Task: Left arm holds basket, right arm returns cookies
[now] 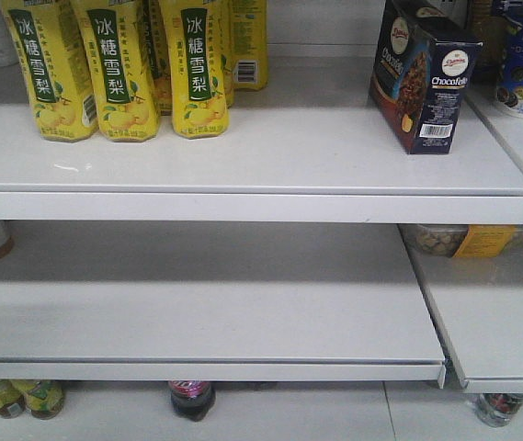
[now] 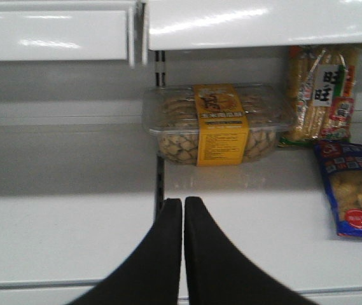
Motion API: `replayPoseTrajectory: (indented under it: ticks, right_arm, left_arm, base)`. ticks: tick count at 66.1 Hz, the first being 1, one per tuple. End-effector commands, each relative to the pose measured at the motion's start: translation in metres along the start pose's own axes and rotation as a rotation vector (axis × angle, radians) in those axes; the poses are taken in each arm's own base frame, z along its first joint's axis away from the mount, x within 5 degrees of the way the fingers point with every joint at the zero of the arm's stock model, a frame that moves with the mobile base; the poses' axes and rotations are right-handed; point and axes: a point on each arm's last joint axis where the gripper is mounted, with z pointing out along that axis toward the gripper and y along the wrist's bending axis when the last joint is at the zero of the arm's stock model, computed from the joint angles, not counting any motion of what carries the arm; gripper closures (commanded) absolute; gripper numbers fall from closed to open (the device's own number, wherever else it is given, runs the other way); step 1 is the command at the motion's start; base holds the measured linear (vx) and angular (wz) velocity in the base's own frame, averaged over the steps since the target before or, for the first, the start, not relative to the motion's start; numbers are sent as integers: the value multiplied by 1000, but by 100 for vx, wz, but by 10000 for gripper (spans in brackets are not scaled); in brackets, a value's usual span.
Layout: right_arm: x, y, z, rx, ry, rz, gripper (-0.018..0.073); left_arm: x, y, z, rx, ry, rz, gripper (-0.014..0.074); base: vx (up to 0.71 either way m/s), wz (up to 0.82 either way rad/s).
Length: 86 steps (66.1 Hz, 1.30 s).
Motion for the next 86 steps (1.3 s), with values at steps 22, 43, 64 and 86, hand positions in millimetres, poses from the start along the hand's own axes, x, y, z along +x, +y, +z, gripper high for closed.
replayPoseTrajectory:
  ticks: [22, 43, 64, 86]
  right_arm:
    - [26, -5, -8, 83, -282, 67, 567]
    - [49, 5, -22, -61, -363, 73, 567]
    - [48, 8, -22, -118, -361, 96, 567]
    - [48, 8, -22, -119, -361, 102, 567]
  left_arm:
    - [-18, 0, -4, -2, -141, 17, 603]
    - [-18, 0, -4, -2, -141, 17, 603]
    - [-18, 0, -4, -2, -141, 17, 603]
    - [-18, 0, -4, -2, -141, 17, 603]
  base:
    - [0, 0]
    - [0, 0]
    - [0, 0]
    - [0, 0]
